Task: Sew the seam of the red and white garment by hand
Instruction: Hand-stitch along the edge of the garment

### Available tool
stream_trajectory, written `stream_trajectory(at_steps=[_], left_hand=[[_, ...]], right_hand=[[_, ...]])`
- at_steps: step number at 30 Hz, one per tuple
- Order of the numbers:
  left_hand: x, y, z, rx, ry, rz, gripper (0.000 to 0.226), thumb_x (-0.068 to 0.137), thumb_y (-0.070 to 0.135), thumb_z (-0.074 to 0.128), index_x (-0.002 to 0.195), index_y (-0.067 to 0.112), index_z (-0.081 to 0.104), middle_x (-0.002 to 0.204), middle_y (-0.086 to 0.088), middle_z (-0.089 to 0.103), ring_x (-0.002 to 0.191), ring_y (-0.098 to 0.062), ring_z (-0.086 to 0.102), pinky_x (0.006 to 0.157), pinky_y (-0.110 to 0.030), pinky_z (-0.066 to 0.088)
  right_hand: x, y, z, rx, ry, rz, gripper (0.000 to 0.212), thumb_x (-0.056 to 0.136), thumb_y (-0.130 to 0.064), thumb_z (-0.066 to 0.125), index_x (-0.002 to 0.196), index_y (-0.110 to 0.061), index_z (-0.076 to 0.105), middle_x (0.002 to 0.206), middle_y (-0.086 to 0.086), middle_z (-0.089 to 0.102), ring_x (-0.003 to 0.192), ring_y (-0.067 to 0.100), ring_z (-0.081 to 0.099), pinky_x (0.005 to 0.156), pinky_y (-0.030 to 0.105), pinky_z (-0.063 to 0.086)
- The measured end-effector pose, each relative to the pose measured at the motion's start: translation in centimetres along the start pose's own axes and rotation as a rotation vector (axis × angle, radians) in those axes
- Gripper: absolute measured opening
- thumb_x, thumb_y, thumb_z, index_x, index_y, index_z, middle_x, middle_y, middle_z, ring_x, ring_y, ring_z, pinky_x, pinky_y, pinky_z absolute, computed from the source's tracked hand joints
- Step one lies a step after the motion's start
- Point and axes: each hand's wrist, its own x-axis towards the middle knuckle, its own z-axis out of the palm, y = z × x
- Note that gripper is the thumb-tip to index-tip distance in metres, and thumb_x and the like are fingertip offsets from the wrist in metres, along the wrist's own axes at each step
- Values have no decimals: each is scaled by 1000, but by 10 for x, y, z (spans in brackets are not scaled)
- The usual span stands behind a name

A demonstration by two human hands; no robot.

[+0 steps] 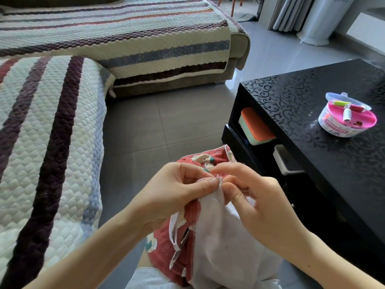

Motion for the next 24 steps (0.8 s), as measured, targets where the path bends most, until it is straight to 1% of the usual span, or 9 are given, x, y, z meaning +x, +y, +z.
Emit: stream_trajectory(at_steps=[3,5,7,10,12,15,18,21,24], left_hand=[[1,-2,-1,41,7,11,17,69,30,72,74,14,78,75,-7,74,68,-13,67,62,-23,52],[3,-3,-1,96,17,29,18,70,34,80,74,16,77,74,-6,73,68,-14,64,65,-29,51],[4,-5,-1,156,25,61,19,70,37,78,76,19,77,75,-4,73,69,-13,63,67,-34,51],[4,-5,1,166,35,112,22,72,40,77,79,19,77,78,-5,74,72,-13,65,71,-36,52],[5,-5,3,193,49,128,18,75,38,75,78,20,77,77,-3,74,71,-11,64,71,-38,53],[5,-7,7,262,76,158,9,80,28,76,80,19,77,76,-9,72,69,-17,62,72,-50,53],[3,-7,6,293,80,177,17,75,34,70,84,20,77,80,-7,74,80,-31,69,78,-54,54],[3,-4,5,318,68,162,19,72,38,69,81,23,76,77,-10,73,68,-23,65,68,-50,53],[4,0,5,321,56,133,14,74,35,77,72,22,75,63,2,67,59,-7,54,55,-28,44]], right_hand=[[2,-2,-4,83,-32,7,15,92,-29,52,103,-29,62,77,0,70,74,16,70,69,34,57],[4,-2,-4,53,-22,15,11,89,-34,56,95,-29,64,82,-8,71,78,10,70,72,27,56],[6,-3,-5,-43,25,-4,11,87,-36,58,90,-30,66,83,-13,71,80,5,69,73,28,55],[8,-2,-6,-438,214,-231,14,88,-28,62,83,-20,72,87,-9,67,78,11,63,66,32,51],[9,-2,-4,-617,313,-383,17,89,-22,61,79,-14,73,89,0,66,79,19,58,70,31,45],[9,-4,0,-680,296,-559,14,83,-9,61,77,-12,72,86,2,66,82,24,59,79,34,36],[12,-3,-1,-675,265,-619,16,82,-6,58,79,-13,72,79,2,66,73,22,62,79,42,38],[13,-1,-3,-609,225,-644,14,89,-8,53,88,-16,65,77,1,66,70,19,60,79,44,39],[15,2,-6,-499,178,-653,12,89,-6,53,89,-15,61,79,2,65,74,16,59,78,42,39]])
